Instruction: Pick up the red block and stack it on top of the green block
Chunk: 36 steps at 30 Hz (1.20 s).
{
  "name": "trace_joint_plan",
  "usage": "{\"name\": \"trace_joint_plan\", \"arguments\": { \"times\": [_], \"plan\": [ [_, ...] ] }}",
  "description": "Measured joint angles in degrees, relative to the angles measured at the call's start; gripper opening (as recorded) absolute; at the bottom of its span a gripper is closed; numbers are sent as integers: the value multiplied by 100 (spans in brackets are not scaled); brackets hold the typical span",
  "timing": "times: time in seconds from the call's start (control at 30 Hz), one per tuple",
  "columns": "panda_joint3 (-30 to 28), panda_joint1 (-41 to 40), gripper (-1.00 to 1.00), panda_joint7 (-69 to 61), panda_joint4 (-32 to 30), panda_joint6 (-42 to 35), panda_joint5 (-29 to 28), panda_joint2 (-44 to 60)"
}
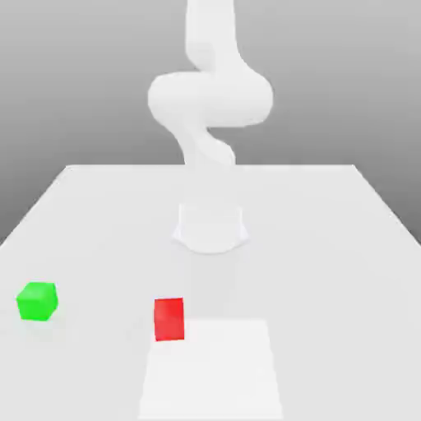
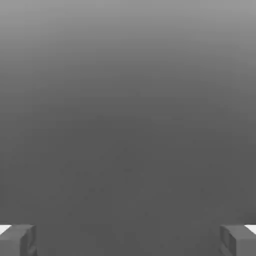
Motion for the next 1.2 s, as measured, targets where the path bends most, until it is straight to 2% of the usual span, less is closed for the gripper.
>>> {"name": "trace_joint_plan", "arguments": {
  "times": [0.5, 0.6, 0.77, 0.8, 1.03, 1.2],
  "plan": [
    [-677, -302, 0, -1076, -2688, 2117, -324, 2765],
    [-808, -307, 0, -1495, -3078, 2870, -89, 3768],
    [-404, -571, 0, -2035, -3026, 3861, 586, 4974],
    [-268, -690, -100, -2094, -2998, 4039, 661, 5181],
    [-217, -741, -100, -2091, -2992, 4079, 660, 5233],
    [-412, -690, -100, -1727, -3122, 3324, 155, 4344]
  ]
}}
